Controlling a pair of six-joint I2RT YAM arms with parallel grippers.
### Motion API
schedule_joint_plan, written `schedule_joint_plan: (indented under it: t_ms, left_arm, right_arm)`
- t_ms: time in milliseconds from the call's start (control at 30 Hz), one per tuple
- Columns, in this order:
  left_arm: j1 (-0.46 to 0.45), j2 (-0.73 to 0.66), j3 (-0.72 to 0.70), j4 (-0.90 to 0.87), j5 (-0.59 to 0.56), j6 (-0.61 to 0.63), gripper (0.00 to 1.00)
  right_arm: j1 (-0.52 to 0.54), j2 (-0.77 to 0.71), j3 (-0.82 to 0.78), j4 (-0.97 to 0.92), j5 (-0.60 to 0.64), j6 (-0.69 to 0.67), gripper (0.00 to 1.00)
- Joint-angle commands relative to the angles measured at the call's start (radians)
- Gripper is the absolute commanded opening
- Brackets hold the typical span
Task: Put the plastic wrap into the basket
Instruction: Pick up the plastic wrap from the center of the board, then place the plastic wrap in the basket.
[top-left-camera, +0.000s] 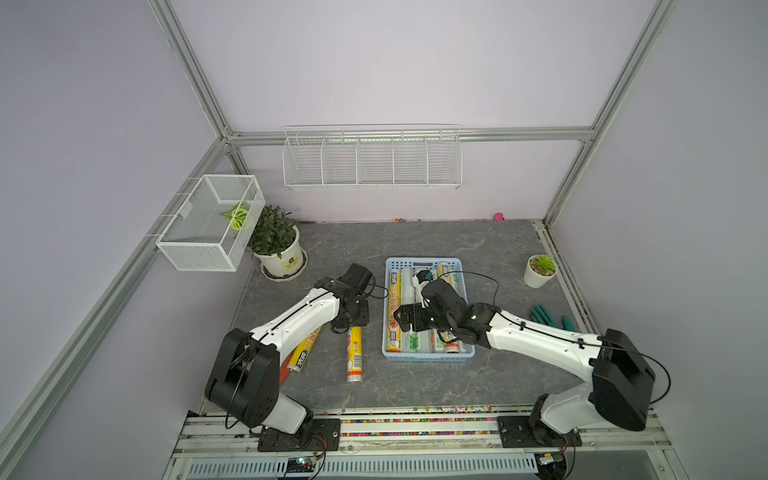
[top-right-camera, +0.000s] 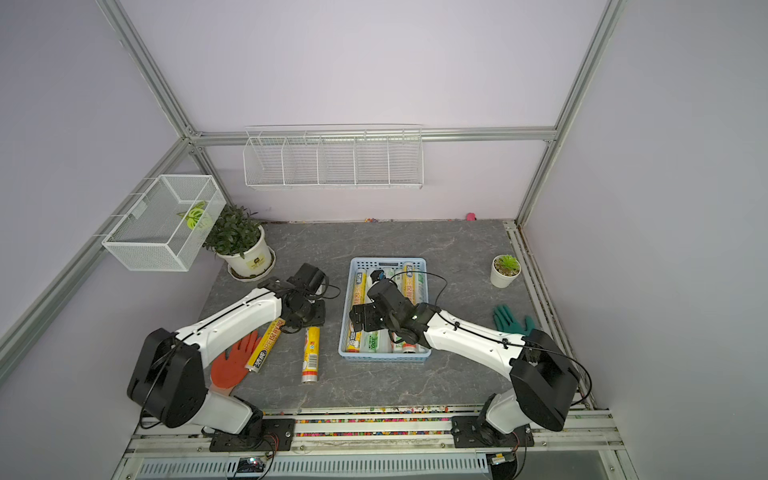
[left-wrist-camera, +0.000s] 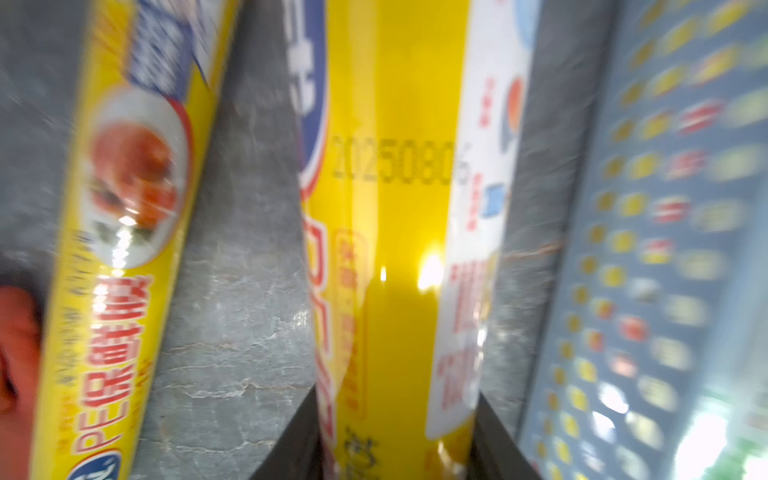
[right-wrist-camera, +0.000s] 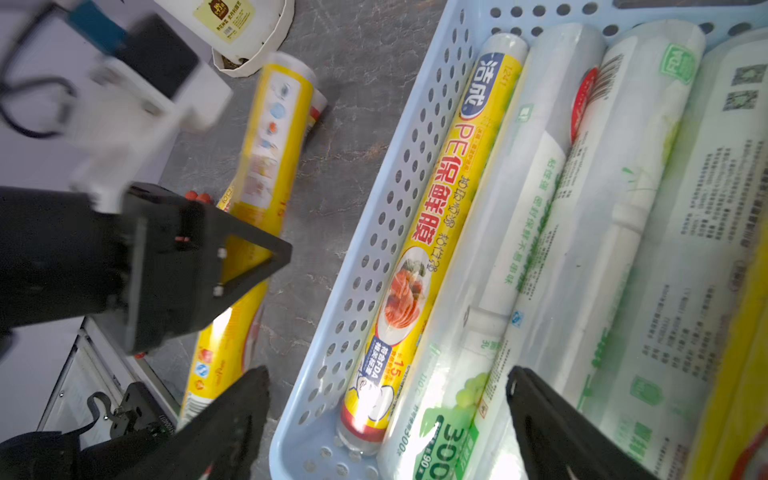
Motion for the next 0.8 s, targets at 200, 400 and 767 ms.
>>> schedule_joint_plan:
  t_ms: [200, 400, 767]
  left_arm:
    - [-0.001, -0.073, 0.145, 0.037, 0.130, 0.051, 0.15]
    - [-0.002, -0.105, 0.118, 0.282, 0.300, -0.053, 0.14]
    - [-0.087, 0.114, 0.220, 0.441, 0.450, -0.158, 0.17]
  right_arm:
    - [-0.026, -0.088, -0.033, -0.057, 0.078, 0.018, 0.95]
    - [-0.083, -0.153, -0.079, -0.087, 0.124, 0.079, 0.97]
    - [-0.250, -0.312, -0.221, -0.089, 0.044, 0.167, 0.97]
